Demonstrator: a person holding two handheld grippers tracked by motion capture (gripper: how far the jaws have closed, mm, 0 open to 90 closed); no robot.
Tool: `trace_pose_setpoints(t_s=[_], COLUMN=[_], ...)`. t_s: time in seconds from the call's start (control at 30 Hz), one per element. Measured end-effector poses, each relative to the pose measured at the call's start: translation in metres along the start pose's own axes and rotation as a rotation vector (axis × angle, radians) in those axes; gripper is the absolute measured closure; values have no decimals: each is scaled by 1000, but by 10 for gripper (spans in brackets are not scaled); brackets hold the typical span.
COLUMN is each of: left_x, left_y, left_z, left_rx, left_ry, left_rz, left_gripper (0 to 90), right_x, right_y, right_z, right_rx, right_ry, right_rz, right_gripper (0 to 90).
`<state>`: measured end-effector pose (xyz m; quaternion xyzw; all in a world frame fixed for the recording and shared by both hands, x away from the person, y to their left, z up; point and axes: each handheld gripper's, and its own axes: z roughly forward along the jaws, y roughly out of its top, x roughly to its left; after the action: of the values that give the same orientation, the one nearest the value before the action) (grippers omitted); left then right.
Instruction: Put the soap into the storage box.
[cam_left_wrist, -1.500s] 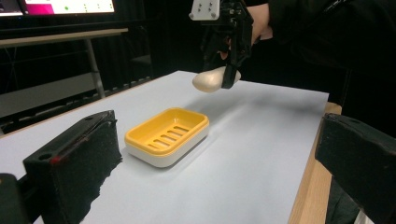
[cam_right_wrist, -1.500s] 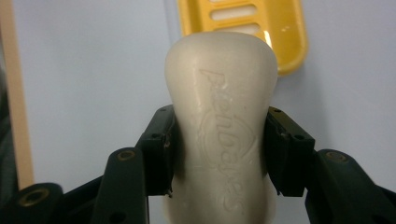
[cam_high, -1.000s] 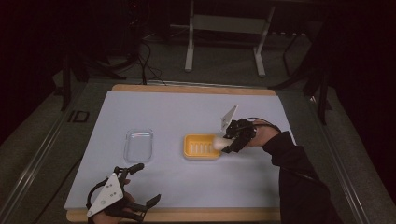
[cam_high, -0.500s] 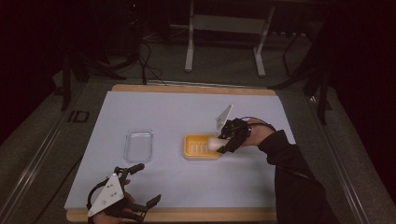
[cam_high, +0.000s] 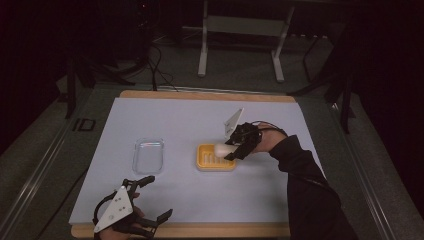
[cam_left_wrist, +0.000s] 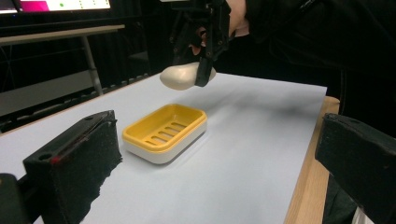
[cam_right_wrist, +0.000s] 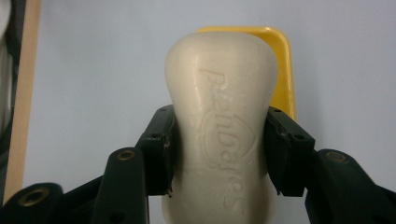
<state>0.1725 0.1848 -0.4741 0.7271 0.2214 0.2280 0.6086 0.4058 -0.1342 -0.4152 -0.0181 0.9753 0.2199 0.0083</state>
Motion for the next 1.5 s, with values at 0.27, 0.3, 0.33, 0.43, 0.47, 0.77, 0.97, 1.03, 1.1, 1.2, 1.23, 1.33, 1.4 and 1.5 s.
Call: trace_pose_setpoints(t_s=[0.27,0.3,0.33,0.43,0.47,0.77,0.97,1.03,1.1,1.2,1.23,1.33,1.4,1.5], left_x=[0,0,0,-1,-1,-2,-3,-3,-3,-3,-3,-3,-3,-3], left_y=[0,0,-1,-1,-1,-2,-3,-3,-3,-3,-3,-3,-3,-3], left_z=[-1,-1,-2,-4,-4,-10,-13,-13,-13,-13,-13,-12,-12,-13], left_rx=[2,2,2,4,5,7,3,3,3,4,3,5,6,6], left_ry=[2,2,4,11,12,35,43,43,43,43,43,41,41,40], left_rz=[2,2,3,2,2,1,0,-1,0,-2,-3,-2,-1,0], left_gripper=[2,2,2,2,2,2,2,2,2,2,2,2,2,2], right_x=[-4,-4,-4,-7,-7,-16,-20,-22,-24,-26,-26,-28,-29,-29], right_y=[8,8,9,10,11,15,11,8,6,3,2,-1,-3,-4], right_z=[0,0,1,3,4,14,22,26,30,36,37,41,48,56], right_rx=[-26,-26,-25,-43,-48,-76,-115,-113,-103,-99,-102,-100,-88,-69], right_ry=[-9,-9,-6,11,3,20,29,41,44,51,52,60,63,65], right_rz=[-28,-28,-27,-35,-36,-40,-49,-47,-42,-34,-34,-27,-23,-27], right_gripper=[497,497,497,496,497,497,496,497,496,496,497,497,497,497])
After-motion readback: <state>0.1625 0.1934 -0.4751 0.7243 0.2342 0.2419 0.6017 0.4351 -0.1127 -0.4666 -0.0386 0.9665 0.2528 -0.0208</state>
